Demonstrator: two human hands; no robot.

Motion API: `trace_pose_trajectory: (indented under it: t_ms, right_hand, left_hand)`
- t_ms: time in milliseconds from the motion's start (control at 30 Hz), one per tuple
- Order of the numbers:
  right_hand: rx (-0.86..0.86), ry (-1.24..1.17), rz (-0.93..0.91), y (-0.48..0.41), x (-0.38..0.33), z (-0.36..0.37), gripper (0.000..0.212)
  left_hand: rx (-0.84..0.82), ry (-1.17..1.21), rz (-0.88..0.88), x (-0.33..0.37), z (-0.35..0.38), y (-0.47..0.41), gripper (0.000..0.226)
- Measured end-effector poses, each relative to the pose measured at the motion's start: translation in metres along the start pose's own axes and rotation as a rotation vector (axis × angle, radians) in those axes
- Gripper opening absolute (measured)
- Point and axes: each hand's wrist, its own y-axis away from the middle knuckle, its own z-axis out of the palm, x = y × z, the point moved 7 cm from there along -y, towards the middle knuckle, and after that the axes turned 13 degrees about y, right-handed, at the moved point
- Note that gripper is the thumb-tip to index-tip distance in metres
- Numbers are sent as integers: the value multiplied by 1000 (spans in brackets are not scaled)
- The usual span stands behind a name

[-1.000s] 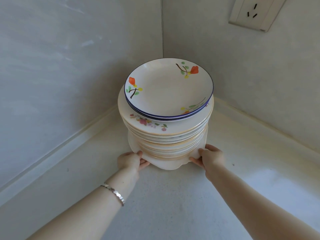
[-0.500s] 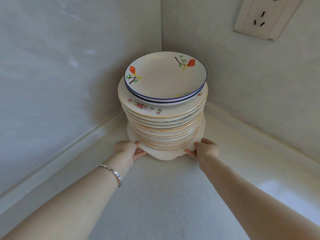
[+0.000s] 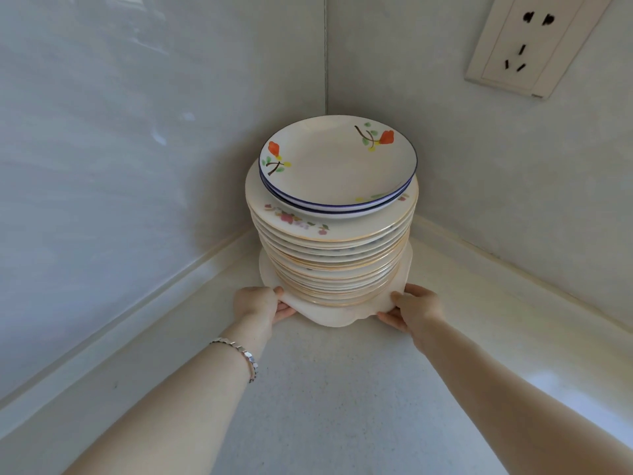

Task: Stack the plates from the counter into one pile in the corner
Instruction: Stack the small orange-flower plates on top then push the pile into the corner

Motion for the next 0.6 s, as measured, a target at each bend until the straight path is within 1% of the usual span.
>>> trace_pose_trajectory:
  t_ms: [67,100,167,200,233,267,300,333,367,433,500,600]
  right_hand:
    - [43,183,-49,2,-5,-6,38]
    - [92,276,-67,3,-8,-11,38]
    - [264,390,-134,8,-28,-28,40]
    - [331,373,-208,12,-46,-34,40]
    - [347,295,-308,19,-67,-38,41]
    - [295,188,-393,25,-90,-36,43]
    - [202,95,-439,29,-111,-30,46]
    - [95,22,-442,29,-128,-22,51]
    - [-7,-33,-412,28,-141,-13,56]
    - [-181,-52,-341,23,-156,4,63]
    - [-299,-22,-359,16,-161,15,65]
    - [-350,-34,-395,9,-160,18,60]
  left_hand:
    - [17,-25,-41,1,-1,5,10]
    - [36,-76,-38,4,-2,5,10]
    - [110,-205,65,26,-1,7,25]
    - [169,-254,160,46,0,9,33]
    - [201,-268,257,68,4,13,40]
    - [165,-212,328,90,12,16,48]
    - [74,-132,362,109,24,14,52]
    - [-37,-64,371,123,38,14,53]
    - [-148,-45,342,133,52,13,51]
    - [-289,-80,317,144,71,9,53]
    - [-356,-106,293,145,77,5,54]
    - [-350,-104,276,141,75,-4,50]
